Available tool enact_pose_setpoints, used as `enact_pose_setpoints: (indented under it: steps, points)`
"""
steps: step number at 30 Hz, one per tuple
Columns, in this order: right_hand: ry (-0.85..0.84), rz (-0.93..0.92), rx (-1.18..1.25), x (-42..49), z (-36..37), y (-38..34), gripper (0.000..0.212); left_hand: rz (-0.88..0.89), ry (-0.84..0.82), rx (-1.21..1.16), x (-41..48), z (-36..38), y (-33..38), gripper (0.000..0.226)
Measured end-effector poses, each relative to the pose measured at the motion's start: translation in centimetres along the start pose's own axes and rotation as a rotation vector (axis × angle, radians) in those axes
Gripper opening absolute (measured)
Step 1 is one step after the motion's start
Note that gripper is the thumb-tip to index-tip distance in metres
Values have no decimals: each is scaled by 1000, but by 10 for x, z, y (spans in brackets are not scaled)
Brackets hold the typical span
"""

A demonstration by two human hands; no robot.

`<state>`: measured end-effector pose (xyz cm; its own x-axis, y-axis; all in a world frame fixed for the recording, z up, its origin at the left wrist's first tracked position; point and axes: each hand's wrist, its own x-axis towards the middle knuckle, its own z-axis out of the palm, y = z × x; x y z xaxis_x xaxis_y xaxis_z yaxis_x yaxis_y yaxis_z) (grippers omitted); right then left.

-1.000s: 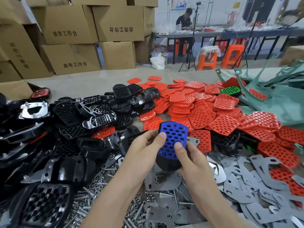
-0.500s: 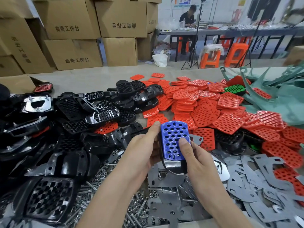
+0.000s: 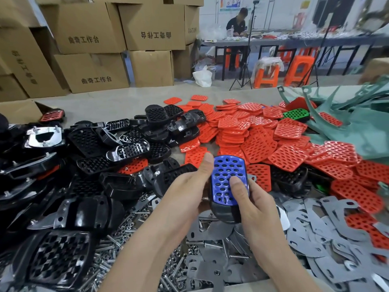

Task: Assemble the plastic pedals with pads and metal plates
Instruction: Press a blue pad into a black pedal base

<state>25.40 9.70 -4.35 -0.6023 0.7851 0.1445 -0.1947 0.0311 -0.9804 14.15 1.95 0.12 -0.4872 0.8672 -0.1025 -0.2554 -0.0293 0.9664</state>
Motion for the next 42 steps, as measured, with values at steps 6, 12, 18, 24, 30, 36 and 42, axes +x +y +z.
enact_pose_setpoints:
  steps: [6,12,18,24,30,36,42]
  points:
    - [-10,-43,-48,-3,3,0,27,59,33,96,-2,1,-6,43]
    - [-53,-68,-49,-4,2,-1,28,89,144,114,0,8,-12,40]
    - [-145,-49,-118,-1,0,5,19,127,271,264,3,-1,-10,37]
    - [-258,1,-84,3,-1,11,29,154,249,309,0,-4,-2,34]
    - [-228,-41,-91,1,1,11,30,253,252,375,-5,-4,0,25]
    - [-213,-67,22,5,2,11,23,275,254,288,-1,-6,-2,28]
    - [-55,97,467,12,-5,11,39,180,98,458,0,-13,-6,18]
